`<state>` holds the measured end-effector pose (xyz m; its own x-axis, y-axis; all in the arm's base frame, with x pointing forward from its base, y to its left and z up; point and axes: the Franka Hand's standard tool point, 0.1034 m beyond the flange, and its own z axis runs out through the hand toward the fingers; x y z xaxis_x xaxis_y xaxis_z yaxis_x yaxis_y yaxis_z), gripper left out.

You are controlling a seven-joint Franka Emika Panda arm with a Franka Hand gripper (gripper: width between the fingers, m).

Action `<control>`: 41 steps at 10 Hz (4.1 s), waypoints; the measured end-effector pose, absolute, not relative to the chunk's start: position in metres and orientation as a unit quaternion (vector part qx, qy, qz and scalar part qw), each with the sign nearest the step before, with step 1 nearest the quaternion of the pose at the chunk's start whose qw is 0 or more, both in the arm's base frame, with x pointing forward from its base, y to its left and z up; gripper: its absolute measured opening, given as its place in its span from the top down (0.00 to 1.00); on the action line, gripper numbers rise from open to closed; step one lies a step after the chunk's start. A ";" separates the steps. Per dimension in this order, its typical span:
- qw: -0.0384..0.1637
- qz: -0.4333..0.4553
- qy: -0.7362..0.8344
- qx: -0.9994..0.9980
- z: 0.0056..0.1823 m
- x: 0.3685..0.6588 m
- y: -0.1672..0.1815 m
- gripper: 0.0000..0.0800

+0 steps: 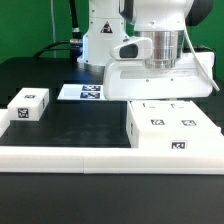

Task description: Assemble cabinet

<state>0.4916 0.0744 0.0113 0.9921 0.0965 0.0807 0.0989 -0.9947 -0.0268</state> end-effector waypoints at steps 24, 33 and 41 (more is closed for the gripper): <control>0.015 0.049 -0.025 -0.998 0.091 0.494 0.084 0.73; 0.017 0.053 -0.035 -0.998 0.112 0.510 0.081 0.74; 0.017 0.047 -0.039 -0.998 0.114 0.516 0.076 0.76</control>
Offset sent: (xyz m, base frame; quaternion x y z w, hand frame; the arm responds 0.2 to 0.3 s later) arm -0.0063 0.0075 0.0276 0.0196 -0.0317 0.0093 0.9993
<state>0.5161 0.0762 0.1143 0.9924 0.0803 -0.0933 0.0770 -0.9963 -0.0385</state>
